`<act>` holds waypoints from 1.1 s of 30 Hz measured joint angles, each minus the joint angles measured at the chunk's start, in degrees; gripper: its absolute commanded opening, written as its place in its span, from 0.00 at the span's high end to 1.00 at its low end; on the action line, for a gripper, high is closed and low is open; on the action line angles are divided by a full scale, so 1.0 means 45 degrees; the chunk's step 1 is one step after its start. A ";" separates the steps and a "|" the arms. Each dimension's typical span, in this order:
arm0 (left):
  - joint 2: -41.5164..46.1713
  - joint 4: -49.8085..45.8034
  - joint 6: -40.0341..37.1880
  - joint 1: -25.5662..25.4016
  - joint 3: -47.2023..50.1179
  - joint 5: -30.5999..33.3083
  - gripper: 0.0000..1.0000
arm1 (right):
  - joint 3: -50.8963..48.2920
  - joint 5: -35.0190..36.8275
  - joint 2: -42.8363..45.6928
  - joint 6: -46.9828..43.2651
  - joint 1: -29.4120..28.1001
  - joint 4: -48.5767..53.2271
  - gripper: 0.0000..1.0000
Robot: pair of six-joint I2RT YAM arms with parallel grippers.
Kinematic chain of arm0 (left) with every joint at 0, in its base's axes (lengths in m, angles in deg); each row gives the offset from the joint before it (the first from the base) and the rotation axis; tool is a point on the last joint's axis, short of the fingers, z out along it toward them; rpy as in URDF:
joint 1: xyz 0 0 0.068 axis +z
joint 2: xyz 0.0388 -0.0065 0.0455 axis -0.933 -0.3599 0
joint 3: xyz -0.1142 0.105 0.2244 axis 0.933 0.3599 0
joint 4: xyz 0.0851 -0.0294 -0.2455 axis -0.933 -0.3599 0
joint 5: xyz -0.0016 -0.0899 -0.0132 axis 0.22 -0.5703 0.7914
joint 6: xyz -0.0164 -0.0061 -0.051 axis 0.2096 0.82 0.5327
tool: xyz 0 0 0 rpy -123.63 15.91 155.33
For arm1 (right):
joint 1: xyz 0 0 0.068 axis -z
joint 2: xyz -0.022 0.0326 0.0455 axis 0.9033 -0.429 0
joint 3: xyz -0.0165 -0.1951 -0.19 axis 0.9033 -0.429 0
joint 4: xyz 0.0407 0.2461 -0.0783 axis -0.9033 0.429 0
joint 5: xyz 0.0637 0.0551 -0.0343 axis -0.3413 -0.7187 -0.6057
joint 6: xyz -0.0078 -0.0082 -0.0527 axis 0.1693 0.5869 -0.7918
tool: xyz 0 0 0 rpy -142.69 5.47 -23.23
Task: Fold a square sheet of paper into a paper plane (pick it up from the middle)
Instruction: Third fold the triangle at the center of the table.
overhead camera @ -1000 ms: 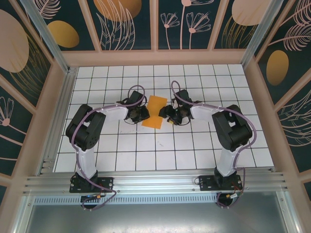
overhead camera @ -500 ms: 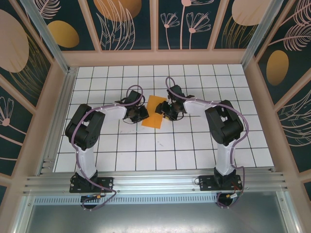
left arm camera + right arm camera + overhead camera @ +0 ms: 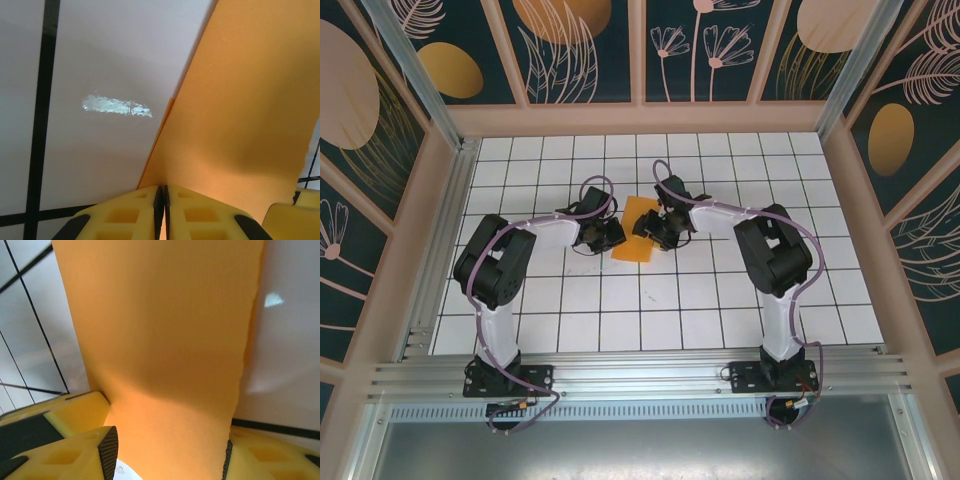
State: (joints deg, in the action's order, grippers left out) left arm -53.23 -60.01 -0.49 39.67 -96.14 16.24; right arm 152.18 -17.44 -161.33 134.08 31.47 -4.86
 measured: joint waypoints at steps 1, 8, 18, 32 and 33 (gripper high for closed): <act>0.0000 0.0039 0.0000 0.0000 0.0015 0.0000 0.85 | -0.0005 -0.0126 0.0000 0.0034 -0.0034 0.0019 0.45; 0.0000 0.0238 0.0044 0.0000 0.0097 0.0000 0.86 | -0.0699 -0.1059 0.0180 0.0291 0.0034 -0.0486 0.55; 0.0005 0.0291 0.0097 0.0000 0.0121 0.0010 0.87 | -0.1792 -0.1889 0.0976 0.0651 0.0005 -0.0481 0.86; 0.0665 0.1428 0.0044 0.0000 0.0617 -0.1277 0.75 | -0.2822 -0.2025 0.2132 0.0262 0.0136 0.0233 1.00; 0.0665 0.1676 0.0049 0.0000 0.0597 -0.1389 0.76 | -0.2875 -0.2030 0.2205 0.0121 0.0175 0.0447 1.00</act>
State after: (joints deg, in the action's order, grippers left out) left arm -50.24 -52.47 -0.28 39.67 -93.45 9.98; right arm 139.24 -26.58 -151.40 134.63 32.26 -2.84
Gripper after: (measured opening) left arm 0.258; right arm 0.067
